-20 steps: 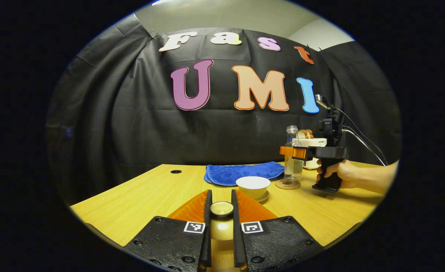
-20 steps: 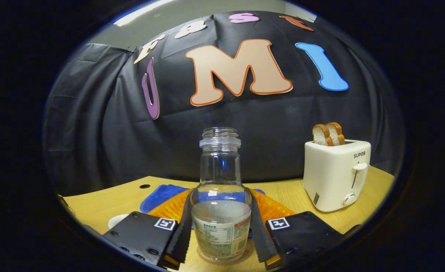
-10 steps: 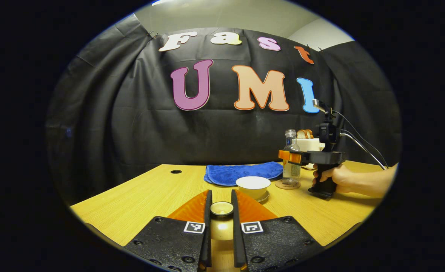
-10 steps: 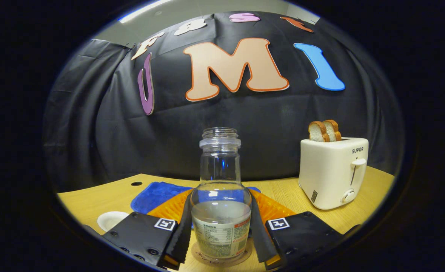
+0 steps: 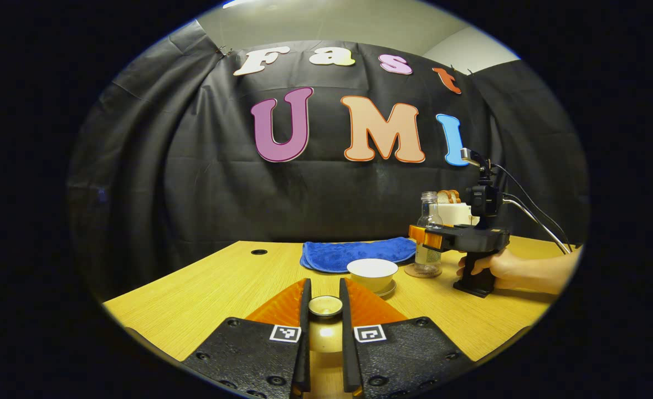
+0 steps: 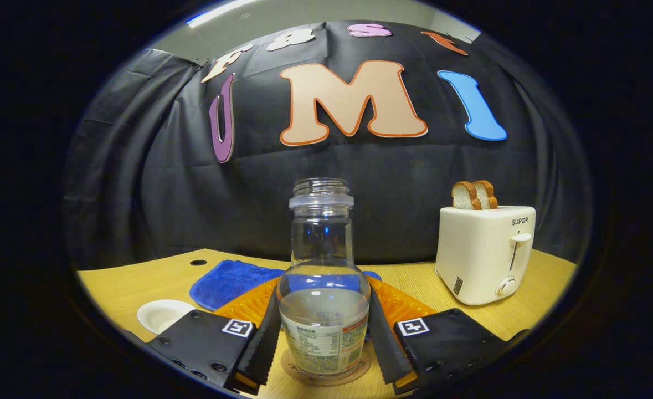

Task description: Open the teacup lid with one hand, grasp the water bottle and pour water into the teacup with the other hand; after pouring, place the water bottle on the coaster and then close the teacup lid.

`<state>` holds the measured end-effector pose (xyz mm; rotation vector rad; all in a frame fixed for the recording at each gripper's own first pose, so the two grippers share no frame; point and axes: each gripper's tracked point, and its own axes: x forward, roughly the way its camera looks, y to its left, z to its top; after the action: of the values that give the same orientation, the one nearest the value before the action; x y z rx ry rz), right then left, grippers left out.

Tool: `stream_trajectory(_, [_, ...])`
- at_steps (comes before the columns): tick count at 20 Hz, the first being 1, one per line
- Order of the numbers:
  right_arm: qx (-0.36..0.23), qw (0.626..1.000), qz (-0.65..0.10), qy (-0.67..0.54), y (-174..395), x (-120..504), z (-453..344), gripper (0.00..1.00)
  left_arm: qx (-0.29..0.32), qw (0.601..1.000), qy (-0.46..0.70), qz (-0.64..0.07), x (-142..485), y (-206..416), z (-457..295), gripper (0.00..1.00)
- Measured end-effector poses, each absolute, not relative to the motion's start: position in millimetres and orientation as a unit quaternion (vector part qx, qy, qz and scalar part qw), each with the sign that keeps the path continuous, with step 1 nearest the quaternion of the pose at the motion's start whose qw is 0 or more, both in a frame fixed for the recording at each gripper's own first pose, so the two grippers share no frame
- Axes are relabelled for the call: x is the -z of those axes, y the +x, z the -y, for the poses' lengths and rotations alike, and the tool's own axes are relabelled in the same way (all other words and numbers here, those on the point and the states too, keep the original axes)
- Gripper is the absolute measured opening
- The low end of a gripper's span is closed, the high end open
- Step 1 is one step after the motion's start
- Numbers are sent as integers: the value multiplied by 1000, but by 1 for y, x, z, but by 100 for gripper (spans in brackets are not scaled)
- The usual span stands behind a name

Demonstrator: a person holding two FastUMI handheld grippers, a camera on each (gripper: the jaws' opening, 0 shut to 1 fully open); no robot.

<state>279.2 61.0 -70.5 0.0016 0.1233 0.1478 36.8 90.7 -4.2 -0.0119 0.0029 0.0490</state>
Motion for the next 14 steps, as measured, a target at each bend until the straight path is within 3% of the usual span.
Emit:
stream_trajectory(6, [-65,996,-62,0,276,71,-59,82,-24,1000,-6,-1,4,37,-91,20])
stream_trajectory(9, [-62,996,-61,-1,273,71,-58,95,-24,1000,-6,-2,4,37,-91,20])
stream_trajectory(12, [-59,996,-62,-1,267,69,-57,90,-23,1000,-6,-2,4,37,-90,20])
stream_trajectory(14, [-61,996,-62,-1,260,69,-57,95,-20,1000,-7,-2,5,37,-89,20])
